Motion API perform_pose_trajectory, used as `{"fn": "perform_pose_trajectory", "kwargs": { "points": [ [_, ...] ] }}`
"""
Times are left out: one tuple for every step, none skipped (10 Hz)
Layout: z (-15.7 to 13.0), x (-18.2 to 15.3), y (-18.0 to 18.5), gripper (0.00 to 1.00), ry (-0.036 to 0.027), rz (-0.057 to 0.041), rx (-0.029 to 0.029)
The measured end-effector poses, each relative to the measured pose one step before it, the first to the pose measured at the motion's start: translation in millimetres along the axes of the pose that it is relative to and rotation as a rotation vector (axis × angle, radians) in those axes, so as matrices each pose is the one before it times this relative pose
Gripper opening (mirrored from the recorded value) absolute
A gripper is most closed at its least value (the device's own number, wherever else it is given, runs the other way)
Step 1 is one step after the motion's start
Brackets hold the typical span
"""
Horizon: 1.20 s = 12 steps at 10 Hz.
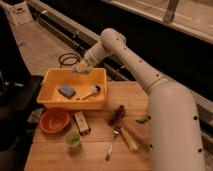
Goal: Place towel in red bowl
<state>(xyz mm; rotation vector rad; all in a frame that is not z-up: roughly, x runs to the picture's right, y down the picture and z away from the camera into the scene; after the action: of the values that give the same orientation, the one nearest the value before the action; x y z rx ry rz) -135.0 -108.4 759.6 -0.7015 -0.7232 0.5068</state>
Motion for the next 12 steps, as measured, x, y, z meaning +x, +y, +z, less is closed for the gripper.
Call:
{"fn": "perform_pose_trajectory", "kwargs": {
  "points": [
    [-1.84,-3.45,14.89,0.0,-0.00593,-0.02278,-0.02968],
    [1.92,-0.99,13.68,0.0,0.00354,-0.02692,-0.02684],
    [2.4,-1.52,7.51,0.0,0.00192,-0.01607,-0.01533],
    [0.95,-0.51,3.13,0.0,0.00084,-0.00614,-0.00645],
    [-0.73,0.58,-0.28,0.0,-0.00019,0.00092,0.00105],
    [0.38,-0.29,0.13,0.0,0.00008,-0.00048,-0.00051],
    [-0.02,-0.13,0.0,0.0,-0.0001,-0.00009,0.00004],
    [-0.1,0.19,-0.06,0.0,-0.00004,0.00026,0.00012],
    [1.01,-0.18,0.29,0.0,0.00266,-0.00185,-0.00083],
    [3.05,0.03,2.11,0.0,0.01174,-0.01318,-0.00384],
    [7.21,0.26,5.31,0.0,0.01462,-0.01386,-0.00855],
    [15.17,-0.98,10.02,0.0,0.01938,-0.01967,-0.01494]
  ]
}}
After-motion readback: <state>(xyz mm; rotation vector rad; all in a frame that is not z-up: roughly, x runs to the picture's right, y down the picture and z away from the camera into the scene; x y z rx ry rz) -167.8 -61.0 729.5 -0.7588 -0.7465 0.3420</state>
